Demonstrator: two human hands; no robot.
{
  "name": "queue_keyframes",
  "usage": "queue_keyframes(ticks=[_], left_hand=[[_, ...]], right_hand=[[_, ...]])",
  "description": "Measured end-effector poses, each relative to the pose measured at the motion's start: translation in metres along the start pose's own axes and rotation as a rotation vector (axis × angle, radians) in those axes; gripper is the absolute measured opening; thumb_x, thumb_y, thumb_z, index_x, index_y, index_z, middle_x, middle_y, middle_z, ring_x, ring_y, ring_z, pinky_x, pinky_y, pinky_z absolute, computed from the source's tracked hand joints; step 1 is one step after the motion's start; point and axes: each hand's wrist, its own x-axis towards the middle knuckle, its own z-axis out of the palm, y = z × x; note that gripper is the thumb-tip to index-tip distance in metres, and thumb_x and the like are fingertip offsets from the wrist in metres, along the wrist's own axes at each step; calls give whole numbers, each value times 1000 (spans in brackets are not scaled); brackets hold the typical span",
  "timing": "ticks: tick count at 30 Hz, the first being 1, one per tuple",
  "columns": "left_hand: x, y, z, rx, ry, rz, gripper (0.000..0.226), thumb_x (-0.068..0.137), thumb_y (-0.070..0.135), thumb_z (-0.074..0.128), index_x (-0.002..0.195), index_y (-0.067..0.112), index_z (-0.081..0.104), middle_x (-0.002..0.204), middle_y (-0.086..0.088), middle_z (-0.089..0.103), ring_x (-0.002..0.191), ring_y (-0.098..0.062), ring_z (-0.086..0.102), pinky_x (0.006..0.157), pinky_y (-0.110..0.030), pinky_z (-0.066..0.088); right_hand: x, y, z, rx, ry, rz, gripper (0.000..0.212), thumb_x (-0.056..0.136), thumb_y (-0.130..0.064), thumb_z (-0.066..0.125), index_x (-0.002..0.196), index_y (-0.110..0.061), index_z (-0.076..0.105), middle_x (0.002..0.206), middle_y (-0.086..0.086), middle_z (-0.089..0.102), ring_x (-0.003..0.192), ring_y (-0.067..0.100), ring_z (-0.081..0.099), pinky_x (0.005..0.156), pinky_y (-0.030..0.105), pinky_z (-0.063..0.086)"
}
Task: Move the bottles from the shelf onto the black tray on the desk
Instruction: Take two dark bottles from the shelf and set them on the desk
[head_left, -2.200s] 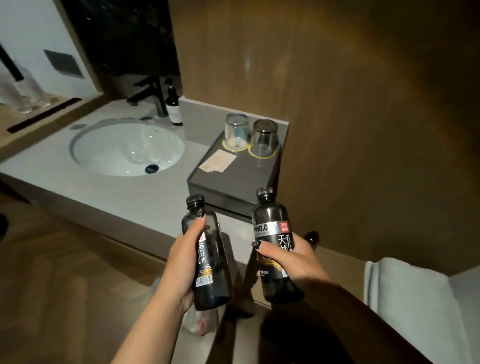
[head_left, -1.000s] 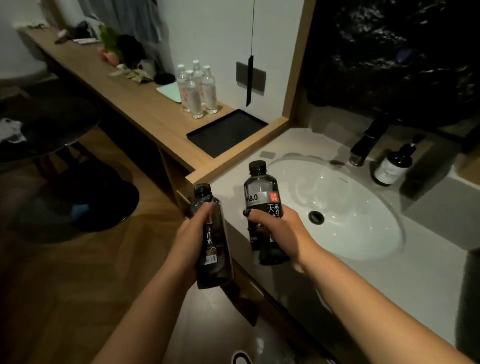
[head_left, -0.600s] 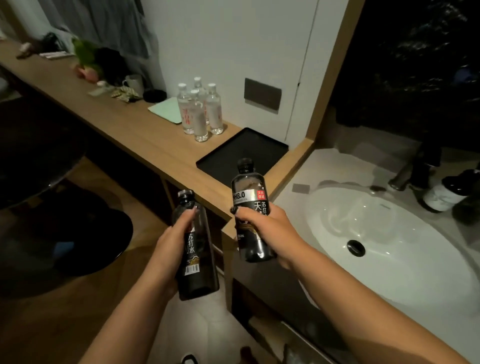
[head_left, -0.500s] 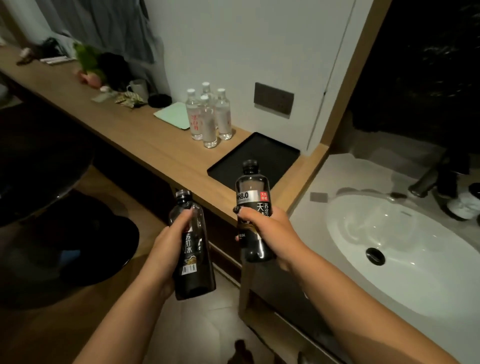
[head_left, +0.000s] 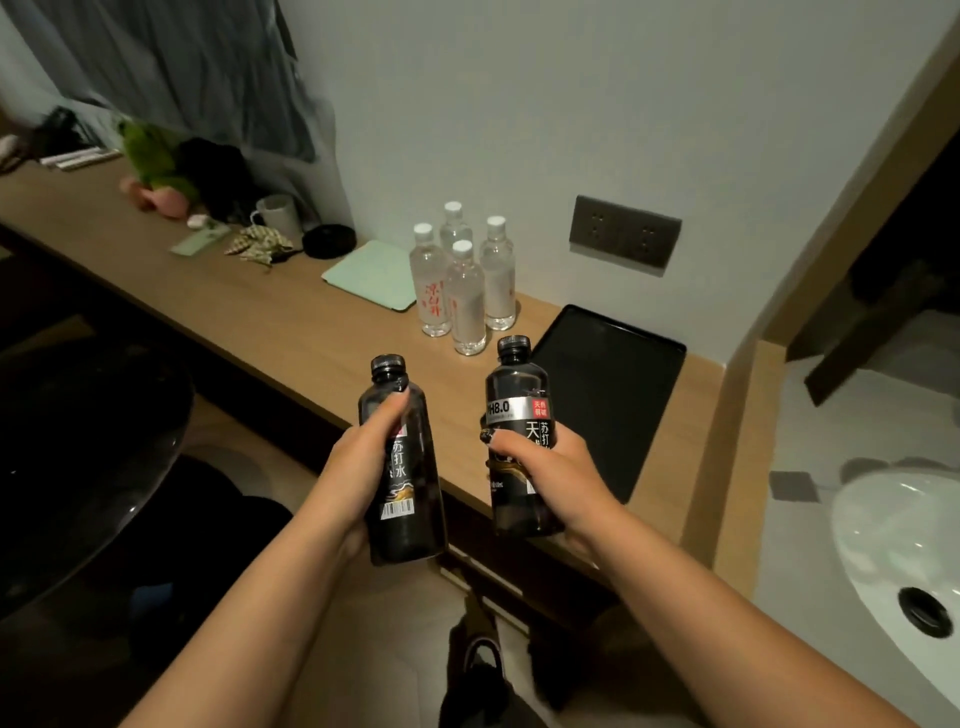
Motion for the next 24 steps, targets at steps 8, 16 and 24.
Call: queue_keyframes(ticks=[8, 16, 24], left_hand=[[112, 60, 0, 56, -97, 13, 43, 82, 52, 59, 104, 15, 64, 76, -3, 74, 71, -22, 71, 68, -33, 51], [210, 86, -15, 369, -8, 193, 35, 77, 54, 65, 101, 29, 63, 100, 4, 70, 95, -15, 66, 78, -32, 50], [296, 109, -36, 791, -215, 325, 54, 74, 34, 77, 118, 20, 48, 106, 9, 56, 97, -7, 53, 83, -26, 44]], right_hand=[[109, -35, 25, -36, 121, -9, 35, 70, -23, 76, 102, -25, 61, 97, 3, 69, 90, 19, 66, 80, 35, 55], [181, -45, 47, -114, 247, 27, 39, 61, -23, 83, 95, -28, 63, 91, -2, 71, 87, 17, 68, 82, 42, 57], [241, -31, 86, -232, 415, 170, 44, 64, -12, 83, 98, -23, 57, 92, -10, 64, 83, 2, 62, 68, 12, 45]])
